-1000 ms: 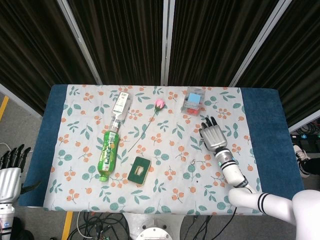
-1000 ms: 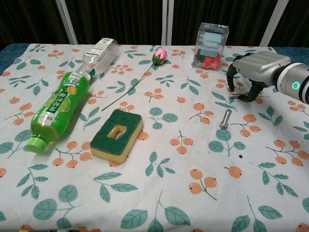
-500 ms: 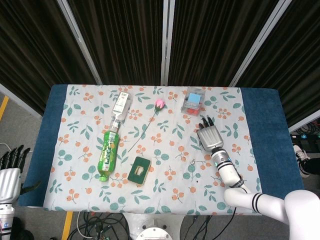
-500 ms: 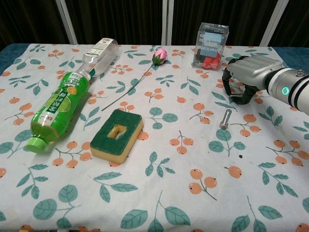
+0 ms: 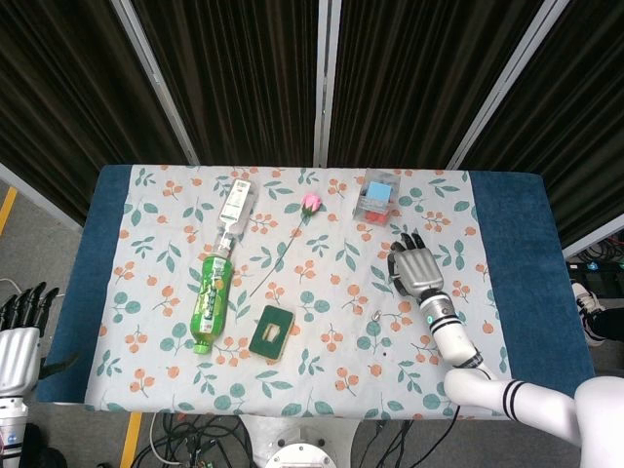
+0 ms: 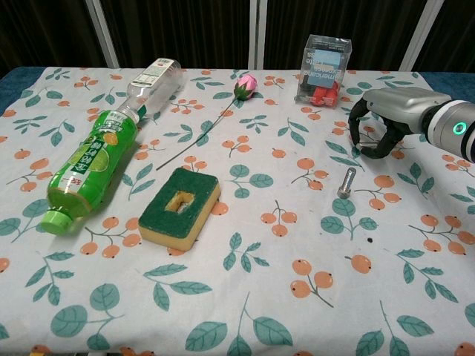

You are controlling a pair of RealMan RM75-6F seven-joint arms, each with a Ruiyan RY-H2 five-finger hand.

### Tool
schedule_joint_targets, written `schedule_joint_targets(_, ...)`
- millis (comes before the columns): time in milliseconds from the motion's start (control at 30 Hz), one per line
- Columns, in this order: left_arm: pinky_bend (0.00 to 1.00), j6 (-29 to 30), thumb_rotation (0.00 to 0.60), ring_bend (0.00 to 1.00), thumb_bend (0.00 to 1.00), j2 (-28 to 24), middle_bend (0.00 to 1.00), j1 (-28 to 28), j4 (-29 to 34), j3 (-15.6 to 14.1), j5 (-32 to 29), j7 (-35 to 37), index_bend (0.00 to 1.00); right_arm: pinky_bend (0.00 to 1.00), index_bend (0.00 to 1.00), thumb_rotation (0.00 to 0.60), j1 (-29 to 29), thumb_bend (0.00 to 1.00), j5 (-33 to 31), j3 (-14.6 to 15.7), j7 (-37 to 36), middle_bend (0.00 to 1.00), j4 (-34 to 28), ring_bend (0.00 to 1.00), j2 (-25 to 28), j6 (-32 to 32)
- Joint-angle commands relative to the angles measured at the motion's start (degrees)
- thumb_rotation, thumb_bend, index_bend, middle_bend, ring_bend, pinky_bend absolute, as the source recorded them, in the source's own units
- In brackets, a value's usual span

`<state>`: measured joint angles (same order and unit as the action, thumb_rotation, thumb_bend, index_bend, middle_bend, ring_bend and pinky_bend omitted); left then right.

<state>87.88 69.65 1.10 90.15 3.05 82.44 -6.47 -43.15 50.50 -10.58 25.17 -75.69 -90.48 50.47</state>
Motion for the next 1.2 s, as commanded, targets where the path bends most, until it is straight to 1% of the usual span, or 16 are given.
schedule_joint_targets(33,0.0,0.1,0.6,0.0,0.06,-0.1,0.0,0.0,0.1,0.0,0.0,0.0,0.1,0.0,0.59,0.6,2.1,0.3,-1.5,-3.0,-9.8,0.22,-3.7,0.0,3.7,-4.4)
schedule_joint_targets(167,0.0,0.1,0.6,0.0,0.06,-0.2,0.0,-0.1,0.4,0.0,0.1,-0.3,0.1,0.0,0.59,0.6,3.2,0.3,-1.5,-5.3,-19.0,0.22,-4.3,0.0,5.7,-8.9)
schedule_joint_targets(300,0.0,0.4,0.6,0.0,0.06,-0.2,0.0,-0.1,0.6,0.1,0.2,-0.6,0.1,0.0,0.58,0.6,3.8,0.3,0.2,-6.4,-25.3,0.22,-4.1,0.0,6.4,-11.8)
schedule_joint_targets(567,0.0,0.6,0.6,0.0,0.06,-0.4,0.0,-0.2,1.0,0.0,0.2,-0.9,0.1,0.0,0.55,0.6,4.6,0.3,4.4,-8.0,-36.1,0.21,-2.7,0.0,6.4,-15.7)
schedule_joint_targets(700,0.0,0.3,0.6,0.0,0.06,-0.5,0.0,-0.2,1.1,-0.1,0.1,-1.0,0.1,0.0,0.54,0.6,4.5,0.3,6.5,-7.7,-38.4,0.21,-1.2,0.0,5.7,-16.1)
schedule_joint_targets(967,0.0,0.3,0.6,0.0,0.06,-0.5,0.0,-0.3,1.1,-0.1,0.0,-0.9,0.1,0.0,0.48,0.6,4.2,0.3,9.3,-7.2,-42.1,0.2,0.9,0.0,4.9,-16.6)
schedule_joint_targets(1200,0.0,0.3,0.6,0.0,0.06,-0.4,0.0,-0.3,0.9,-0.1,0.0,-0.9,0.1,0.0,0.45,0.6,4.2,0.3,11.0,-6.6,-43.5,0.2,0.8,0.0,5.2,-16.3)
